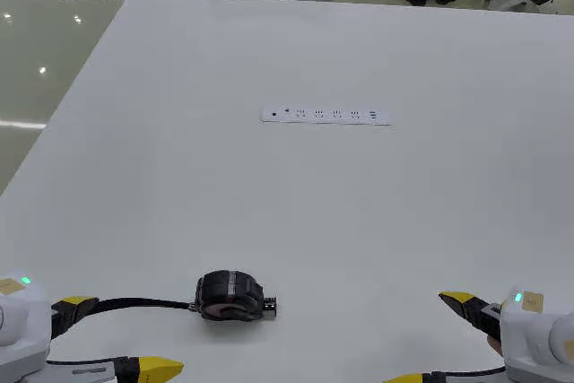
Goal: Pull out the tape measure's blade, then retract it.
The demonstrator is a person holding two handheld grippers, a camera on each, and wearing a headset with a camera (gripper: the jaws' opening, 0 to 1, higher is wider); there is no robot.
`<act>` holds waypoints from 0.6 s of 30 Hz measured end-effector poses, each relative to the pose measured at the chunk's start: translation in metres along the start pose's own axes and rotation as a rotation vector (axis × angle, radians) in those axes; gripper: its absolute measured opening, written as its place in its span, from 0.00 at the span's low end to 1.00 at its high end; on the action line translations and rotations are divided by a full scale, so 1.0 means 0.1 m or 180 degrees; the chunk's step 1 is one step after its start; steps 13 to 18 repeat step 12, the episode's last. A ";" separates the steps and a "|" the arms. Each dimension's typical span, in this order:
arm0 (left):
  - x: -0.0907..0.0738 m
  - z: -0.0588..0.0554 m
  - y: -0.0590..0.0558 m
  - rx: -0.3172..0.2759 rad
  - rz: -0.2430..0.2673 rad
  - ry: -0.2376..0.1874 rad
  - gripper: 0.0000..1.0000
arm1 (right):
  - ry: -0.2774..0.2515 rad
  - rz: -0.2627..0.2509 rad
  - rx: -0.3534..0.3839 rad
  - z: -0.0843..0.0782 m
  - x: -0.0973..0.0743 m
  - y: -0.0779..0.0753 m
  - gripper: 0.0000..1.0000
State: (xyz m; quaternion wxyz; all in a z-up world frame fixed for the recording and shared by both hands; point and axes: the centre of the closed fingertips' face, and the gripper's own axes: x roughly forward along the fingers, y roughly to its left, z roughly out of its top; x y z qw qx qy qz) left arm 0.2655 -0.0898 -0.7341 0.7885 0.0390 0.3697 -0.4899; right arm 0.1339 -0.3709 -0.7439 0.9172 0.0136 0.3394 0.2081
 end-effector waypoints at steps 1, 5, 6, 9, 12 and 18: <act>0.00 0.00 0.00 0.0001 0.0002 0.0001 0.99 | -0.0002 0.0002 -0.0001 0.00 0.00 0.00 1.00; 0.00 0.00 0.01 0.0003 0.0003 0.0006 0.99 | -0.0006 0.0007 0.0002 0.01 0.01 0.00 1.00; -0.01 0.00 0.01 0.0010 0.0010 0.0000 0.99 | -0.0002 0.0002 -0.0007 0.01 0.01 -0.01 1.00; -0.01 0.01 0.01 -0.0013 0.0003 -0.0006 0.99 | -0.0010 0.0010 -0.0004 0.01 0.02 0.00 1.00; -0.01 0.00 0.00 0.0001 0.0006 0.0007 0.99 | -0.0015 0.0018 0.0004 0.02 0.02 0.00 1.00; -0.01 0.00 0.00 0.0001 0.0006 0.0007 0.99 | -0.0015 0.0018 0.0004 0.02 0.02 0.00 1.00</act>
